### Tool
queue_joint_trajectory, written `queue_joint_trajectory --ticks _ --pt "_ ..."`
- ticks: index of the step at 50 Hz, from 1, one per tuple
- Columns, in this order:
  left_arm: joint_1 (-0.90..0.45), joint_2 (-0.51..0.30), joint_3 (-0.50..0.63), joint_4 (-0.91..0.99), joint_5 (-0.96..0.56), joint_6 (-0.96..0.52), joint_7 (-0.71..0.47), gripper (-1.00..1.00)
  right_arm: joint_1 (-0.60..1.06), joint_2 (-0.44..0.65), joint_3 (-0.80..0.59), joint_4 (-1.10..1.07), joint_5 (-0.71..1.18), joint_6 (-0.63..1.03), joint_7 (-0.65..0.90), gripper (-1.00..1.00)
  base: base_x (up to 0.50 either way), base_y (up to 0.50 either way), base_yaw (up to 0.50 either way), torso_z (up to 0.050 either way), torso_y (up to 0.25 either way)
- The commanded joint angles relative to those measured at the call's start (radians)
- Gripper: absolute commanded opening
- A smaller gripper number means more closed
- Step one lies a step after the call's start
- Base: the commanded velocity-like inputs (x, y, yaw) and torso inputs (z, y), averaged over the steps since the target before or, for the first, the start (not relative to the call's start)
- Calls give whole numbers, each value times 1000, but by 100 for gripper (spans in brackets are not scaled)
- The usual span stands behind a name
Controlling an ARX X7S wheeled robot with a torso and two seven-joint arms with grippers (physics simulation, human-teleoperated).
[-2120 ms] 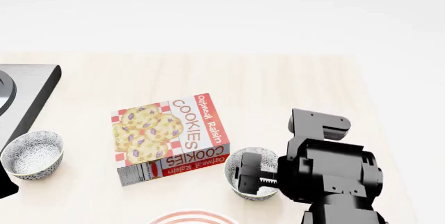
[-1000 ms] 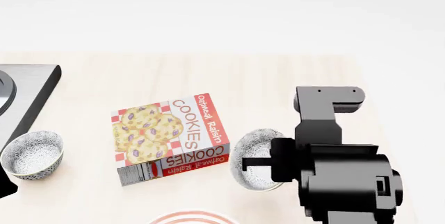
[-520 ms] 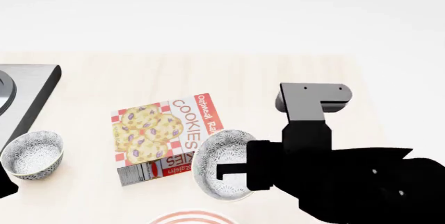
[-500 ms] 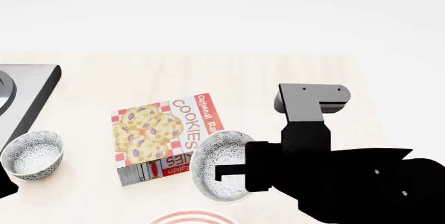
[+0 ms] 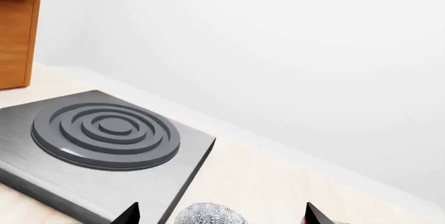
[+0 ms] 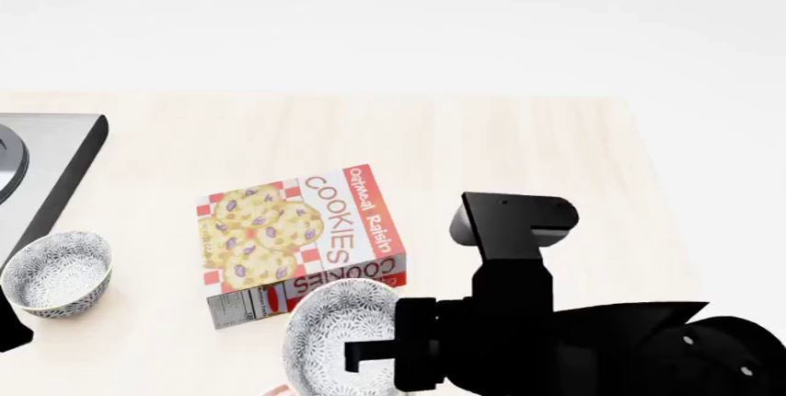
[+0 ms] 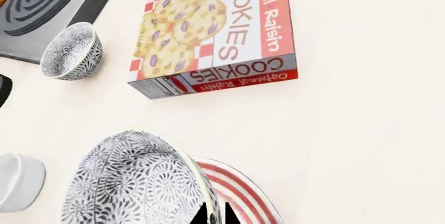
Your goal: Pick the akita bowl next to the plate and place it on the plate.
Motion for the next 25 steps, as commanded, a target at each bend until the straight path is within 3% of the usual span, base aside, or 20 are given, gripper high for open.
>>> queue_joint_trajectory --ticks 1,25 --pt "-2 5 4 -29 7 25 13 100 -28 14 -44 1 38 -39 -33 -100 0 0 0 0 0" --pt "-6 5 9 -53 8 44 20 100 -81 27 -140 2 2 -109 -132 -100 0 0 0 0 0"
